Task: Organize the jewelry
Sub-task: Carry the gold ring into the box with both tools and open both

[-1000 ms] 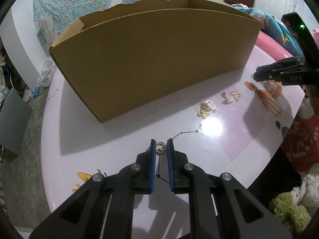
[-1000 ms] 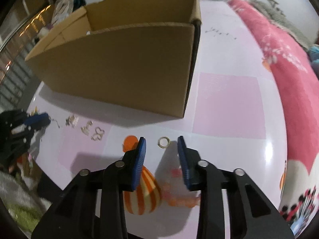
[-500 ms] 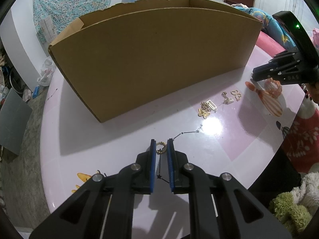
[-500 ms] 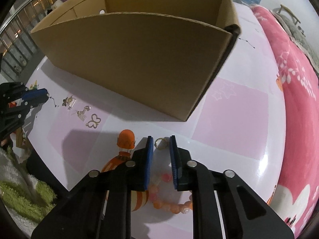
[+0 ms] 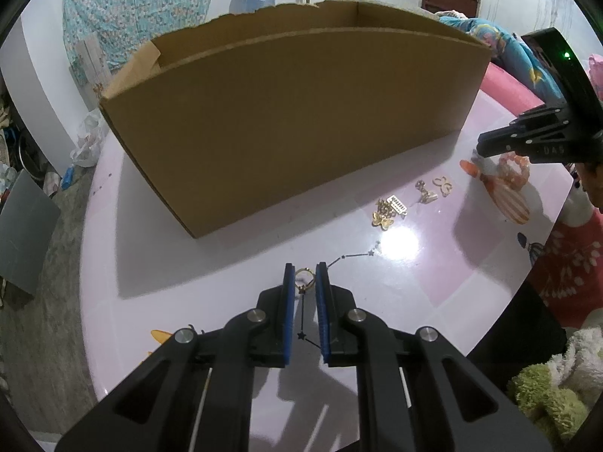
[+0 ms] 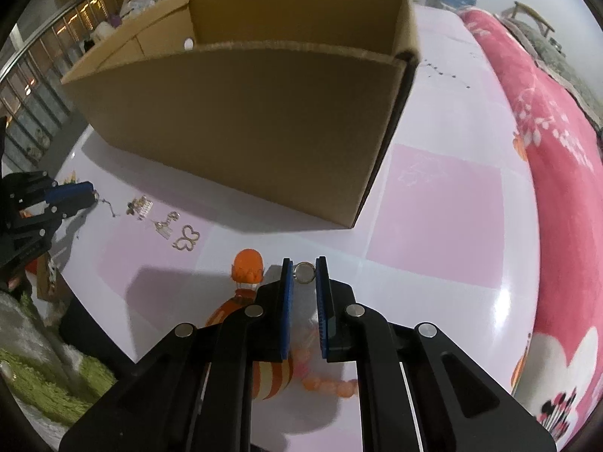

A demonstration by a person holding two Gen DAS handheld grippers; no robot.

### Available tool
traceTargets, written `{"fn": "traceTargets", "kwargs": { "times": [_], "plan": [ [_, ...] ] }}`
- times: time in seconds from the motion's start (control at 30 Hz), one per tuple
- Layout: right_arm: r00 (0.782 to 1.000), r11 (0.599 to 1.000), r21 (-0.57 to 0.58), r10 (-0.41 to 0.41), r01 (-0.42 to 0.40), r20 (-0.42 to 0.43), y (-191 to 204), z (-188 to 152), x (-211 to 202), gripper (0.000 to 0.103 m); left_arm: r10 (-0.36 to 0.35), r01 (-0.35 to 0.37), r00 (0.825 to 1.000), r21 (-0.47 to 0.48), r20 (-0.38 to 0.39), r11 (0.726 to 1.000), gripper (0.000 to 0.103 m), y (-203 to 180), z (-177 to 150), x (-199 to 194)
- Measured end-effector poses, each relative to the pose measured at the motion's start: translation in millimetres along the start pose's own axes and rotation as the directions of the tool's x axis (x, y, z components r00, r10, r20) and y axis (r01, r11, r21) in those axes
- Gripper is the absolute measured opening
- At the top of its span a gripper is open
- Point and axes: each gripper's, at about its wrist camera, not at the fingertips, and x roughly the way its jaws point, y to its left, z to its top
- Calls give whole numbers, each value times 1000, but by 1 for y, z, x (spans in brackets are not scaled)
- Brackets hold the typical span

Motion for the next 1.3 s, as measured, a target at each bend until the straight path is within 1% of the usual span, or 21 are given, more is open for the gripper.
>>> {"fn": "traceTargets", "kwargs": {
  "times": [0.07, 0.17, 0.2, 0.27, 0.33, 0.4, 0.43, 0.5, 0.57, 0.63, 0.7, 0.8, 0.83, 0.9, 0.93, 1.0, 1.03, 1.1, 1.13, 1.2, 1.3],
  "plan": [
    [1000, 1000, 7, 2, -3, 30, -3, -3, -14, 10, 2, -2, 1000, 6, 18, 1000, 10, -2, 1, -8],
    [996, 1000, 10, 6, -7, 88, 6, -3, -37, 10, 4, -5, 999, 17, 50, 1000, 10, -5, 5, -23],
    [994, 1000, 10, 12, -13, 109, 4, -13, -49, 10, 6, -7, 998, 24, 61, 1000, 10, -6, 6, -29],
    [987, 1000, 8, 22, -23, 159, 10, -11, -71, 10, 9, -13, 995, 37, 97, 999, 10, -10, 11, -44],
    [978, 999, 6, 38, -40, 205, 15, -8, -91, 10, -1, -3, 991, 35, 134, 999, 10, -9, 17, -58],
    [965, 998, 3, 52, -55, 257, 17, 0, -108, 10, -19, 15, 985, 25, 169, 1000, 10, -5, 25, -72],
    [955, 998, -5, 65, -66, 288, 17, 5, -118, 10, -36, 33, 979, 19, 198, 999, 10, -3, 31, -82],
    [941, 996, -17, 93, -92, 324, 20, 19, -129, 10, -51, 47, 969, 23, 244, 999, 10, 2, 42, -94],
    [928, 992, -27, 121, -120, 353, 24, 36, -126, 10, -38, 29, 957, 35, 289, 999, 10, 8, 56, -100],
    [920, 989, -31, 147, -146, 363, 29, 53, -115, 10, -27, 15, 952, 41, 303, 999, 10, 16, 73, -95],
    [925, 985, -18, 168, -172, 342, 30, 70, -101, 10, -28, 21, 957, 29, 288, 999, 10, 24, 88, -83],
    [940, 976, 14, 205, -217, 272, 34, 93, -75, 10, -51, 53, 970, -1, 238, 999, 10, 35, 114, -60],
    [950, 975, 27, 207, -219, 233, 30, 103, -60, 10, -59, 60, 974, 3, 217, 998, 10, 36, 123, -49],
    [965, 979, 37, 190, -200, 183, 32, 112, -48, 10, -78, 79, 980, 3, 184, 997, 10, 36, 136, -33],
    [972, 981, 40, 180, -188, 150, 30, 118, -35, 10, -94, 95, 983, 0, 155, 995, 10, 35, 143, -22],
    [979, 982, 57, 176, -182, 107, 27, 123, -22, 10, -128, 131, 984, -17, 123, 991, 11, 35, 151, -7],
    [981, 982, 68, 172, -178, 85, 25, 125, -15, 11, -140, 143, 986, -30, 94, 989, 11, 34, 156, 4],
    [986, 985, 79, 150, -155, 70, 20, 127, -8, 14, -140, 145, 987, -47, 84, 988, 11, 34, 159, 13],
    [987, 985, 82, 145, -150, 69, 19, 127, -8, 15, -152, 157, 985, -57, 84, 986, 11, 34, 161, 18],
    [987, 984, 92, 143, -150, 78, 15, 127, -7, 21, -170, 177, 982, -76, 81, 981, 11, 34, 163, 23],
    [984, 983, 95, 145, -154, 100, 10, 127, -11, 24, -196, 205, 977, -98, 87, 974, 11, 37, 164, 24]
  ]
}}
